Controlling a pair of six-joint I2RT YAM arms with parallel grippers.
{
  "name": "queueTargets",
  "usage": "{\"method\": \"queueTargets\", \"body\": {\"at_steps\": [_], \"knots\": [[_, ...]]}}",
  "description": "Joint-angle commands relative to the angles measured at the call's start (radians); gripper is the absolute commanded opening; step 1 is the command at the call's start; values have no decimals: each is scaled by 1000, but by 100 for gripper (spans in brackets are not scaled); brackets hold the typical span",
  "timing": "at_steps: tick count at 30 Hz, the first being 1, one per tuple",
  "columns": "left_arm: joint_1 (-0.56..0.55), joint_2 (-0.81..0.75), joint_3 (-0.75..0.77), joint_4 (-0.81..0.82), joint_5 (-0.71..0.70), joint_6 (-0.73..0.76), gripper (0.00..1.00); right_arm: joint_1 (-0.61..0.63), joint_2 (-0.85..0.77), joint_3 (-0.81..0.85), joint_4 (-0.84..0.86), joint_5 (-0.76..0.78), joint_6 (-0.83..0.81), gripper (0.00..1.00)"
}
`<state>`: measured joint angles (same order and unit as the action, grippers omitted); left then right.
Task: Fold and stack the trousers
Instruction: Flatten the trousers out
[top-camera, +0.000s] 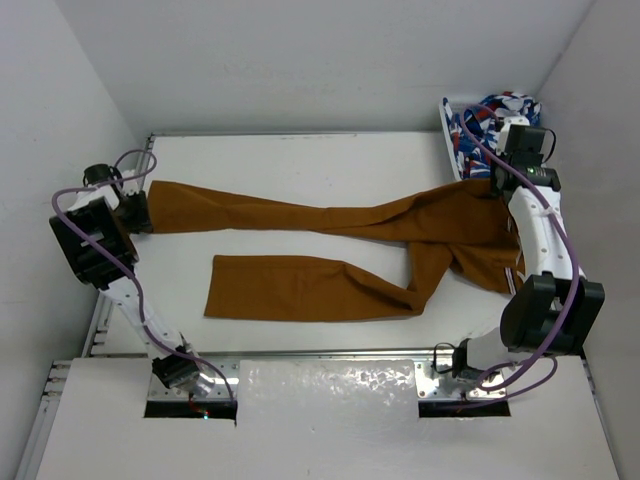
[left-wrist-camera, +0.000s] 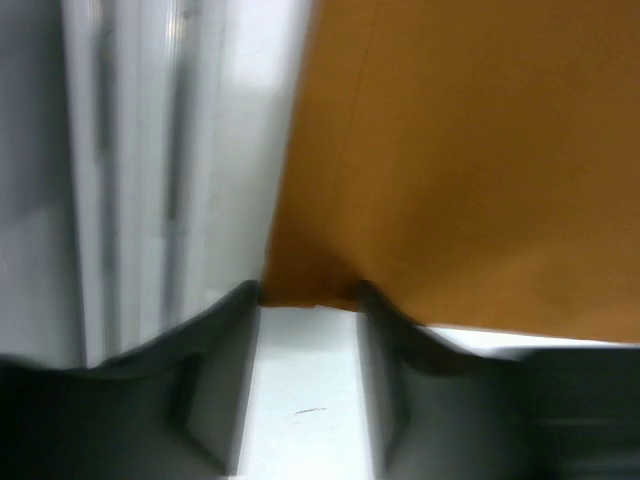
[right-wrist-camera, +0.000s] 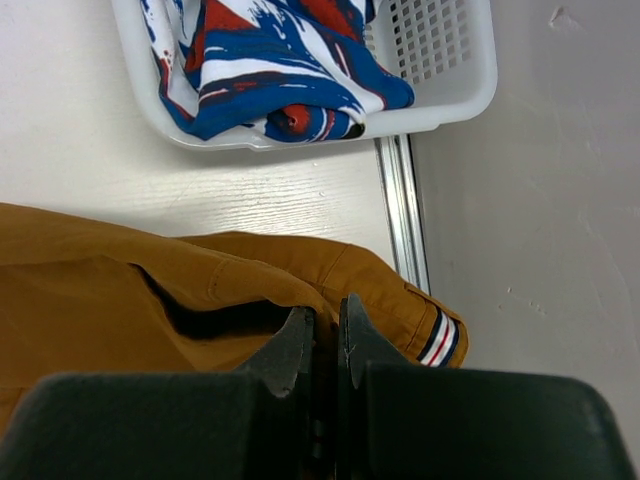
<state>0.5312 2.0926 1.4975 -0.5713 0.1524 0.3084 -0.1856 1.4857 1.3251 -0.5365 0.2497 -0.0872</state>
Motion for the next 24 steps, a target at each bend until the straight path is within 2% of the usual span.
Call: {"method": "queueTargets", "body": {"at_steps": [1,2,3,5,9,14,19,24], "knots": [[-42,29,-25,-9,76,4,21,5,-38,-4,43,2,-5,0],[-43,29,-34,-4,84,5,5,5,-36,-7,43,2,0,0],[-42,23,-39,8,90,8,0,3,-38,-7,44,0,4,0],[-34,3,-48,16,101,21,0,2,-38,-1,46,3,10,0],[58,-144,-22,13,136,37,0,0,-51,32,36,52,18,0],[203,-267,156,-91,177,96,0,-8,-126,72,70,80,29,0],[243,-328,337,-222,158,164,0,-8,-169,152,105,66,21,0],[270,-296,521,-300,90,187,0,-15,-171,229,96,111,-2,0]]}}
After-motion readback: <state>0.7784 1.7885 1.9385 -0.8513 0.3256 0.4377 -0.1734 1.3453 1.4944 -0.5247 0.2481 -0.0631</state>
